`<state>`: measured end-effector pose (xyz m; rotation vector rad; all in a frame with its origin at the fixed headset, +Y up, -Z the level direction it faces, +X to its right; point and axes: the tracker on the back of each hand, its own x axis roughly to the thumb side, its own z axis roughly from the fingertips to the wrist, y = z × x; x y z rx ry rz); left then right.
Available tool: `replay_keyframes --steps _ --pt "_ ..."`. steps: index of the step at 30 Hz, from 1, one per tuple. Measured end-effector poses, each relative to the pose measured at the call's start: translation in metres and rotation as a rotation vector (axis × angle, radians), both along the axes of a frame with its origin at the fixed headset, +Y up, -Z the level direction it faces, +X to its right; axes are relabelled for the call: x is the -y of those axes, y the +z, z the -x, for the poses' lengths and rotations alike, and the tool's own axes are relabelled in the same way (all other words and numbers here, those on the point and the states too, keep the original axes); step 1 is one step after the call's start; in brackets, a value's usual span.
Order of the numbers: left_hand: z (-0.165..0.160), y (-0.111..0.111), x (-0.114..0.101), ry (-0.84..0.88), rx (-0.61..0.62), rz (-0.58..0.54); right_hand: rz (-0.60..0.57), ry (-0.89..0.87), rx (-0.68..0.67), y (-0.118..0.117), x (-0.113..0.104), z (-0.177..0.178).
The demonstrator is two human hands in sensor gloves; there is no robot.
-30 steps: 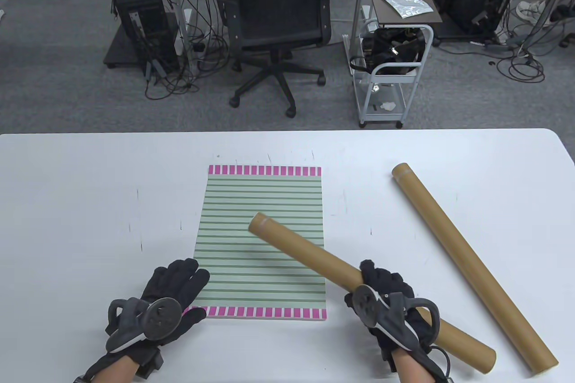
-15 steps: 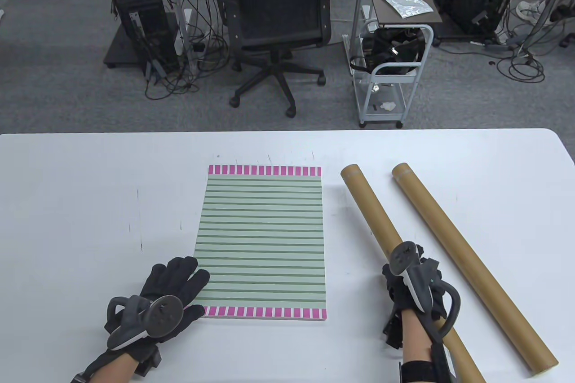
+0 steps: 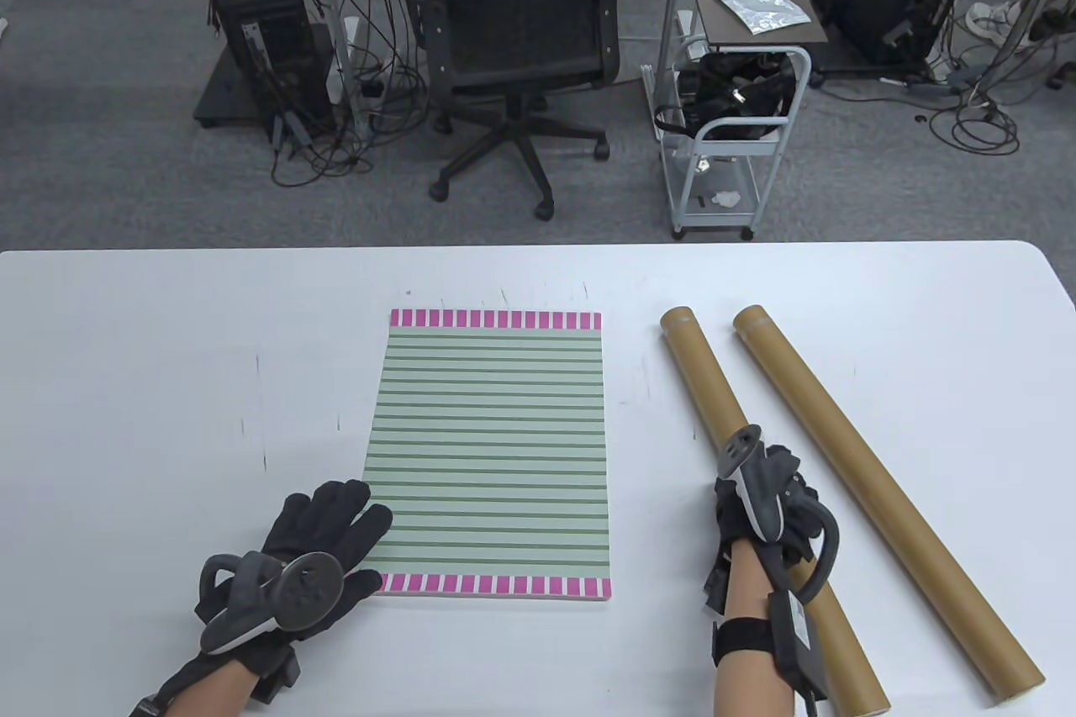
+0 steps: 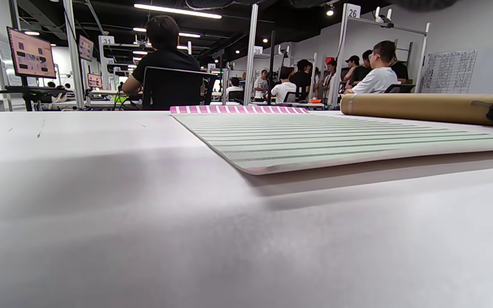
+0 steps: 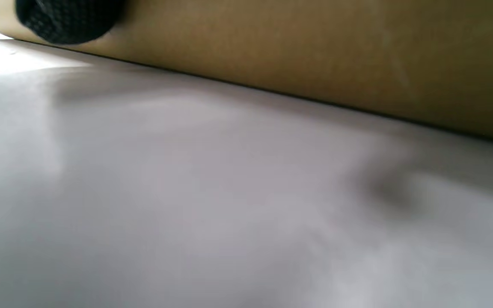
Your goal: Roll up mouse pads and store in mailing tubes
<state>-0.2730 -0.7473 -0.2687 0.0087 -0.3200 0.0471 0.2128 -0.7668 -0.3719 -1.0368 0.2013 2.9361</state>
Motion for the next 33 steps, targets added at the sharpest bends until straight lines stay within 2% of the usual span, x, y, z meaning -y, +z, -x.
replay_keyframes --steps 6,9,13,15,18,21,24,27,29,33 --pt "0.003 -0.001 0.0 -0.001 -0.018 0.001 0.01 -0.003 -0.007 0.001 -0.003 0.001" --pt "0.003 0.001 -0.001 -0.02 -0.018 -0.022 0.036 0.034 -0.052 0.001 -0.007 0.0" --pt "0.004 0.001 -0.002 -0.017 -0.021 -0.029 -0.022 0.11 -0.107 0.006 -0.035 -0.009" --pt "0.005 0.001 -0.002 -0.01 -0.024 -0.025 -0.056 0.149 -0.092 0.013 -0.057 -0.022" --pt "0.007 0.001 -0.003 -0.01 -0.029 -0.028 -0.071 0.193 -0.046 0.027 -0.082 -0.05" --pt "0.008 0.0 -0.003 -0.008 -0.037 -0.029 -0.038 0.212 -0.011 0.043 -0.092 -0.081" --pt "0.009 0.0 -0.003 -0.005 -0.043 -0.024 0.046 0.218 0.022 0.06 -0.087 -0.115" --pt "0.008 -0.002 -0.001 -0.002 -0.052 -0.007 0.139 0.171 0.05 0.072 -0.071 -0.141" --pt "0.006 -0.003 0.0 -0.01 -0.053 0.004 0.101 0.156 0.067 0.078 -0.061 -0.152" --pt "0.004 -0.002 0.002 -0.03 -0.046 0.003 0.146 0.094 0.058 0.075 -0.042 -0.163"
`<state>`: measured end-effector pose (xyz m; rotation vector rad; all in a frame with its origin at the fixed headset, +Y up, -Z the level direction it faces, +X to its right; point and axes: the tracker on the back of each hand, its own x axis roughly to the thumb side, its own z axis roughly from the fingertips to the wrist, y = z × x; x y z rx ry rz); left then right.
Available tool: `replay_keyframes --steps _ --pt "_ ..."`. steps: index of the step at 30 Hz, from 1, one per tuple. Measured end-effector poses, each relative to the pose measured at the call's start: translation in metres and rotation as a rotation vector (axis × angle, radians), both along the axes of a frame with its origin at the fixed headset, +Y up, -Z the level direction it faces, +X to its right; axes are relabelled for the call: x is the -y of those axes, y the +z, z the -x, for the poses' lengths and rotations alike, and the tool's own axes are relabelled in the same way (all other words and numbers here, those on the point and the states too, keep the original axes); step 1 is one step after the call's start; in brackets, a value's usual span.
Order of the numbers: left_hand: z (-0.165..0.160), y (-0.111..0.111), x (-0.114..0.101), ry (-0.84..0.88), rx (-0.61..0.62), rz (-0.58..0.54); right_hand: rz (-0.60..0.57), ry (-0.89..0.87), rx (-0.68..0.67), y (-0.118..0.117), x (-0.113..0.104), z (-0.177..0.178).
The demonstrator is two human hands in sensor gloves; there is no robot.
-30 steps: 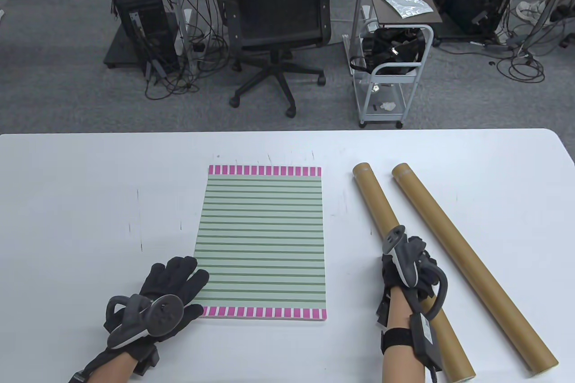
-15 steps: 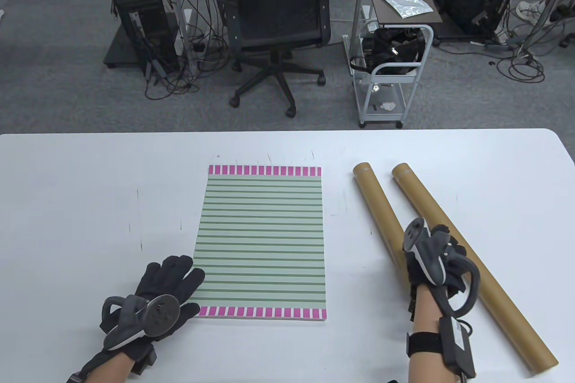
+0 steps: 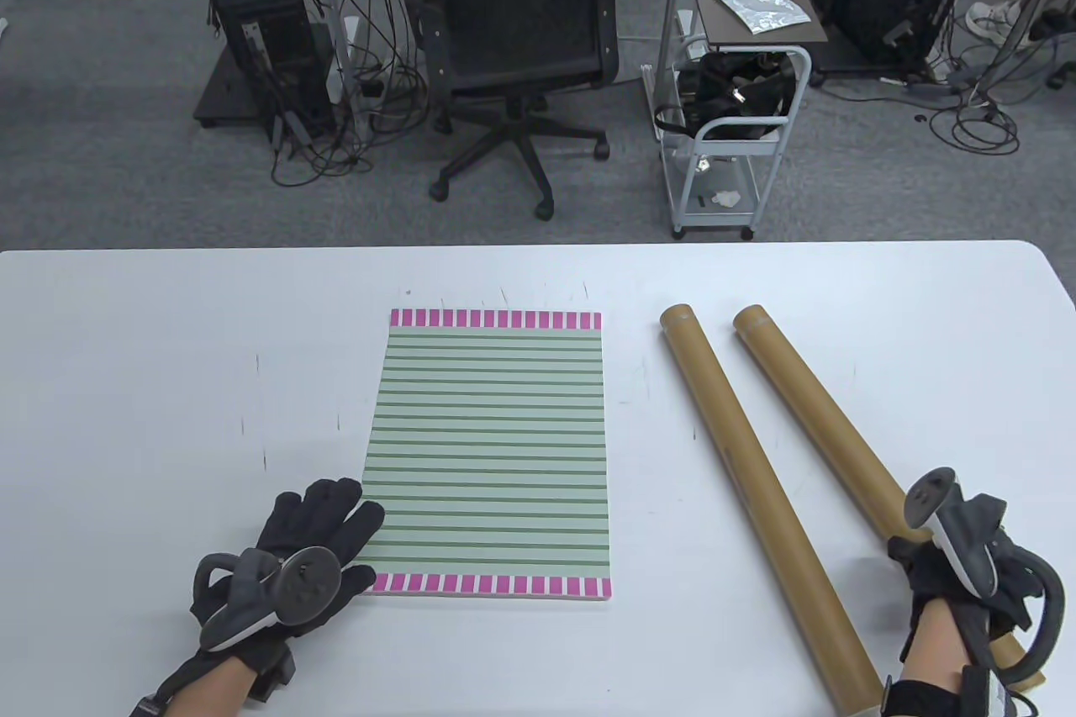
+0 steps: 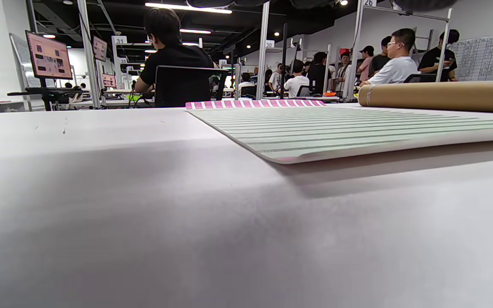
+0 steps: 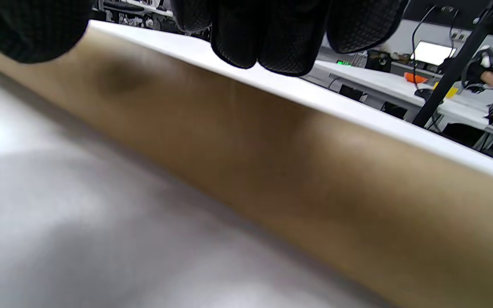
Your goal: Roll up mouse pads and store in mailing tubes
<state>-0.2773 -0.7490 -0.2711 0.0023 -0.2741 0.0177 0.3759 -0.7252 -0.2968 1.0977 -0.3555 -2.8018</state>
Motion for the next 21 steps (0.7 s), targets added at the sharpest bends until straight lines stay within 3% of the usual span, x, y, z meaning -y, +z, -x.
replay_keyframes --steps 10,15,21 --pt "0.004 0.0 -0.003 0.007 -0.005 -0.017 0.039 -0.075 -0.073 -0.034 0.028 -0.001" --pt "0.003 -0.001 0.0 -0.013 -0.009 -0.001 0.055 -0.029 -0.109 -0.043 0.031 0.002" --pt "0.003 0.001 -0.002 0.002 0.0 -0.011 -0.091 0.048 -0.114 -0.033 0.022 0.002"
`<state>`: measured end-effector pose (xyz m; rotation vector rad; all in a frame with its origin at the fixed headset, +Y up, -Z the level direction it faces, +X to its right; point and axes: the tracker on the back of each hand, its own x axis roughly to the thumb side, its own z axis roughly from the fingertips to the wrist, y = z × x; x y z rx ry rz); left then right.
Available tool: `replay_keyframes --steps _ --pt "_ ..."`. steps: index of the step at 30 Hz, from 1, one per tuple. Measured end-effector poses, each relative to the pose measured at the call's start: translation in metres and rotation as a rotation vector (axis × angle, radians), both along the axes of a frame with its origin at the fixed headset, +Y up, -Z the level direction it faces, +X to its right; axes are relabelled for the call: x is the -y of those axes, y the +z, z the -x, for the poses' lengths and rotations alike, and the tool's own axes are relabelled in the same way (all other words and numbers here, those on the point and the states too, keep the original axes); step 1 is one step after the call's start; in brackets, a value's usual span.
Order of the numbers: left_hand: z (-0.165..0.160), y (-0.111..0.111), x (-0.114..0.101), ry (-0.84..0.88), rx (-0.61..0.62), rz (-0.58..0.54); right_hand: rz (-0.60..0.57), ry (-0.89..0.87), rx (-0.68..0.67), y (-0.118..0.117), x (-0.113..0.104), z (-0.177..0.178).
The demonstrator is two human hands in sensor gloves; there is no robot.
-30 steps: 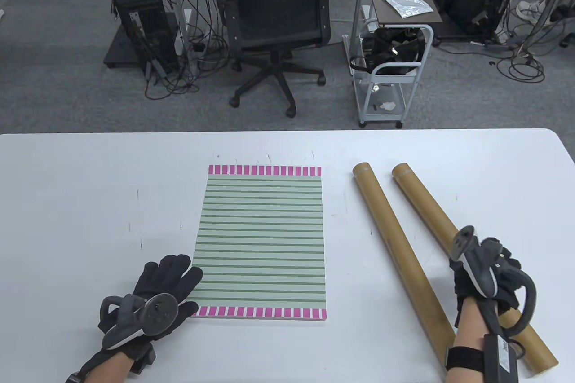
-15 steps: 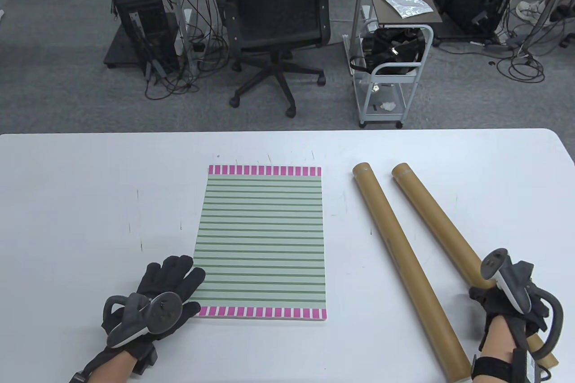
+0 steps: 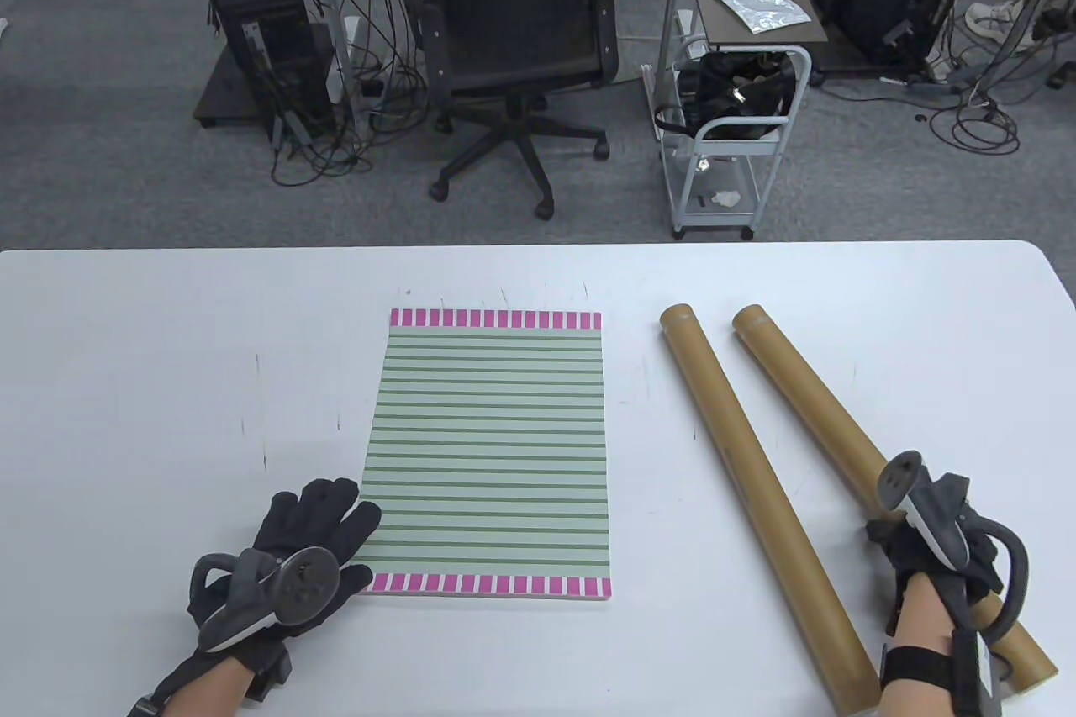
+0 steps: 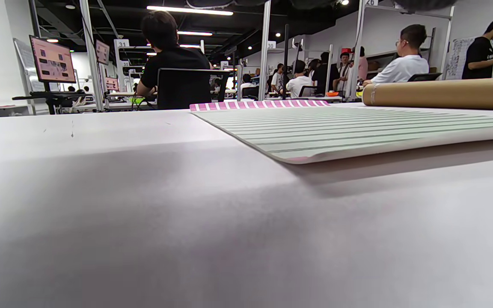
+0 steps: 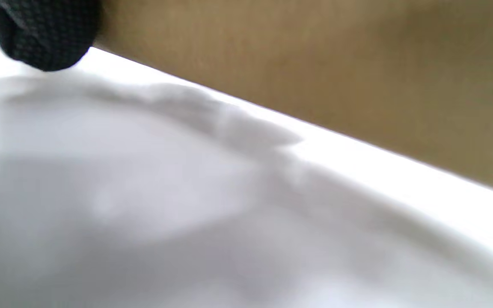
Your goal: Roll up mouse pads and store in mailing tubes
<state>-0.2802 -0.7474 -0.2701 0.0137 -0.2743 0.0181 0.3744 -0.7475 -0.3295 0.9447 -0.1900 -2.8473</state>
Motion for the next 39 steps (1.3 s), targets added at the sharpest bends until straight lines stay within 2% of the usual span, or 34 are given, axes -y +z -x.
replay_keyframes --steps 4,7,12,17,21,24,28,32,35,39 --pt "-0.006 0.003 -0.005 -0.001 0.028 -0.027 -0.051 0.11 0.06 0.012 -0.022 -0.003" --pt "-0.011 0.007 -0.01 -0.007 0.047 -0.065 -0.164 0.099 0.073 0.028 -0.049 0.001" --pt "-0.012 0.01 -0.014 -0.016 0.056 -0.088 -0.32 0.199 -0.067 0.042 -0.094 0.039" --pt "-0.004 0.013 -0.02 0.033 0.041 -0.144 -0.435 0.2 -0.182 0.047 -0.116 0.092" --pt "0.002 0.017 -0.025 0.105 0.03 -0.179 -0.506 0.177 -0.262 0.05 -0.107 0.133" --pt "0.008 0.016 -0.026 0.19 0.013 -0.158 -0.539 0.119 -0.342 0.05 -0.09 0.163" --pt "0.019 0.01 -0.022 0.25 -0.03 -0.114 -0.583 0.143 -0.419 0.052 -0.066 0.191" --pt "0.03 0.003 -0.015 0.294 -0.072 -0.055 -0.586 0.183 -0.46 0.057 -0.048 0.19" --pt "0.032 -0.001 -0.013 0.388 -0.085 -0.005 -0.581 0.276 -0.514 0.061 -0.048 0.186" --pt "0.032 -0.001 -0.013 0.488 -0.064 0.032 -0.529 0.285 -0.586 0.058 -0.04 0.188"
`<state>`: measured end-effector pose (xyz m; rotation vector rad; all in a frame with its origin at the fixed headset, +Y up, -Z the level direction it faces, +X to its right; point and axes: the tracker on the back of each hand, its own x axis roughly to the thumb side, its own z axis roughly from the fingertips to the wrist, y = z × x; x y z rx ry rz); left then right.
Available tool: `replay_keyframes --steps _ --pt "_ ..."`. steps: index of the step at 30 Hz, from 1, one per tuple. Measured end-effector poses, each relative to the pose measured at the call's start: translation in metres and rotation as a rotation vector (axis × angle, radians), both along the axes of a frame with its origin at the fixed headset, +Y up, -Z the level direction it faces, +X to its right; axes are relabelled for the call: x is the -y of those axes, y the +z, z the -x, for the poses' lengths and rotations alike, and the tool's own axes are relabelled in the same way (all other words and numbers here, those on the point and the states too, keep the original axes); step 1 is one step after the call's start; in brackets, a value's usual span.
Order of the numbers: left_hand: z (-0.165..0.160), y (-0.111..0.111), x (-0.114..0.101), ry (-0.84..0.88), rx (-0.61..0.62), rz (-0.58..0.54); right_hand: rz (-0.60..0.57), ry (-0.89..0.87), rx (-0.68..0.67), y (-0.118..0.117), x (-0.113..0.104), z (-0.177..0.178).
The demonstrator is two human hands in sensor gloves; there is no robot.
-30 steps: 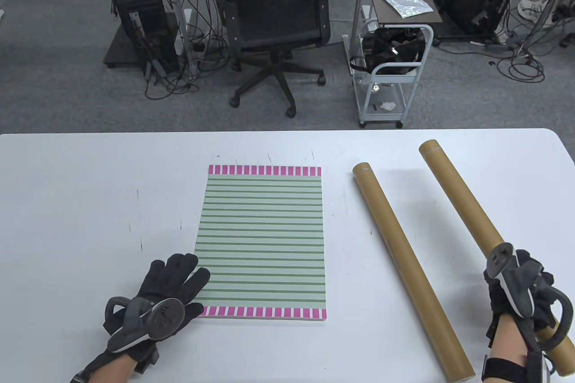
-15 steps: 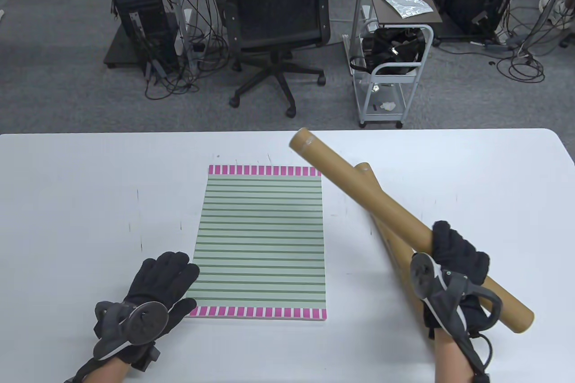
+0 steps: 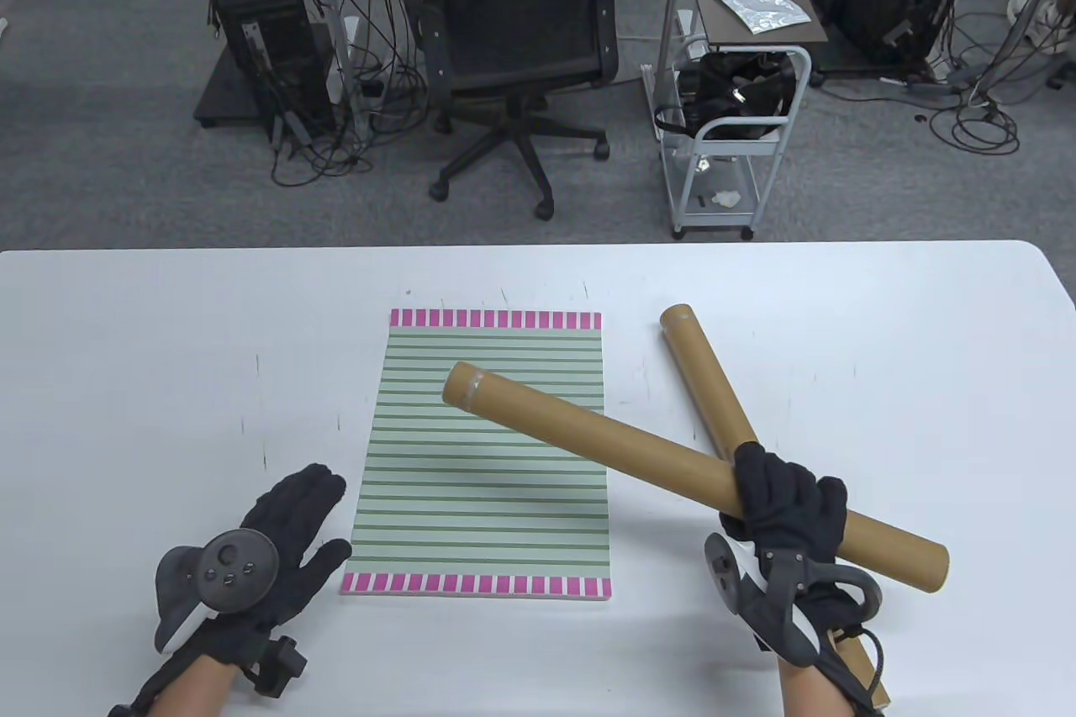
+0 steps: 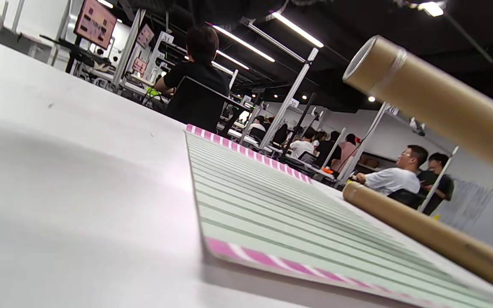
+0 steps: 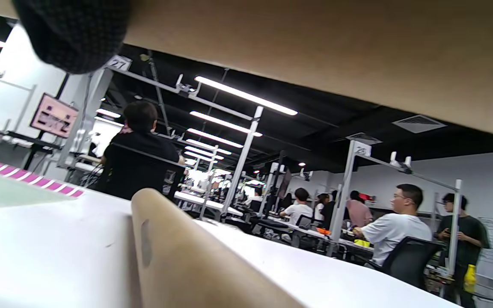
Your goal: Roll up mouse pads and store in mailing tubes
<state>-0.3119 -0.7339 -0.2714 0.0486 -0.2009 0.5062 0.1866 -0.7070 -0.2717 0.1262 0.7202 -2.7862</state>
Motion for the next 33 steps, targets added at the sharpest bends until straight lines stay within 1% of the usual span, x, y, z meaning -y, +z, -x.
replay_keyframes --steps 5,7,11,16,17,18,21,25,27,31,33 --pt "0.002 -0.001 0.002 0.069 -0.001 0.034 0.059 0.057 -0.092 -0.001 0.008 0.013" --pt "0.003 -0.002 0.003 0.102 0.003 0.049 0.064 0.073 -0.129 0.0 0.009 0.021" --pt "0.005 -0.004 0.007 0.182 0.013 0.101 0.057 0.073 -0.199 0.004 0.008 0.038" --pt "0.006 -0.005 0.008 0.285 0.049 0.142 0.045 0.066 -0.278 0.012 0.006 0.056" --pt "0.007 -0.005 0.008 0.296 0.04 0.141 0.038 0.064 -0.288 0.014 0.004 0.059" --pt "0.008 -0.004 0.007 0.307 0.019 0.133 0.031 0.06 -0.291 0.016 0.003 0.06" --pt "0.008 -0.004 0.006 0.373 0.02 0.143 0.019 0.057 -0.299 0.018 0.001 0.064" --pt "0.007 -0.004 0.009 0.506 0.025 0.191 0.018 0.05 -0.301 0.018 0.001 0.065" --pt "0.007 -0.005 0.011 0.556 0.047 0.217 0.025 0.052 -0.3 0.018 0.001 0.064" --pt "0.009 -0.009 0.017 0.741 0.141 0.298 0.059 0.019 -0.3 0.015 0.003 0.059" --pt "0.009 -0.01 0.018 0.801 0.188 0.307 0.063 0.012 -0.301 0.014 0.003 0.058"
